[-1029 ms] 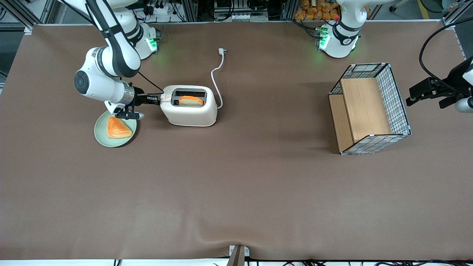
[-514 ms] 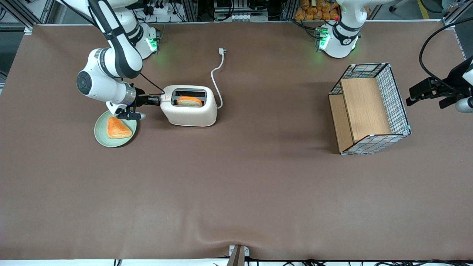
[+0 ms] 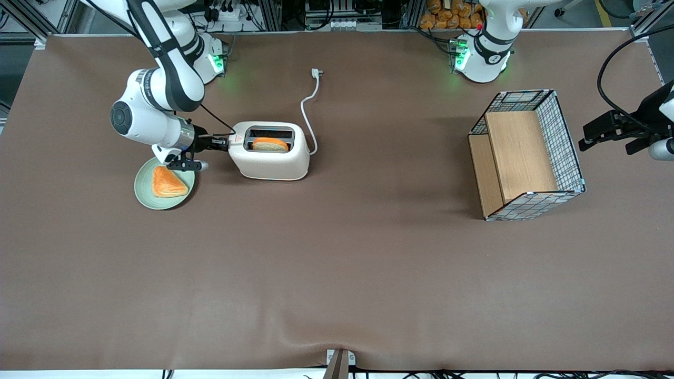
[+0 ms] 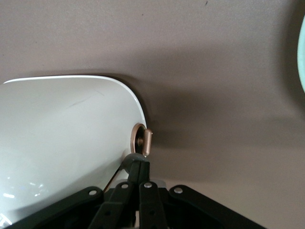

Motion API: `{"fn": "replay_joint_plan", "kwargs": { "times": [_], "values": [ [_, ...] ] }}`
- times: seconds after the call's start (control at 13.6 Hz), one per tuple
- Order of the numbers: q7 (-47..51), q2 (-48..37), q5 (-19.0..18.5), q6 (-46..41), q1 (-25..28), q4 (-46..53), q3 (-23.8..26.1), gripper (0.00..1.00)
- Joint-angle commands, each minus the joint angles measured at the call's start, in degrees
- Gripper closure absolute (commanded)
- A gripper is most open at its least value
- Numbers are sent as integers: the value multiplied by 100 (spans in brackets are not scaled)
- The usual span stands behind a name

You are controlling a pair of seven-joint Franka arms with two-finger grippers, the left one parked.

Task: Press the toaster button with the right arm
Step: 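Hold the toaster lever pressed down with the right gripper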

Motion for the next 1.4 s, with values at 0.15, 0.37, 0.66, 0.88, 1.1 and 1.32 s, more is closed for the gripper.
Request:
{"fn": "replay_joint_plan", "kwargs": {
  "times": [0.15, 0.37, 0.66, 0.88, 1.1, 1.32],
  "values": [
    [-642, 446, 352, 871, 254, -121, -8, 100],
    [-651, 455, 492, 880, 324, -121, -16, 100],
    [-651, 455, 519, 907, 324, -121, -16, 100],
    [-668, 437, 519, 898, 333, -121, -16, 100],
    [-914, 411, 519, 863, 272, -121, -25, 100],
    [-958, 349, 519, 828, 271, -121, -34, 100]
  ]
}}
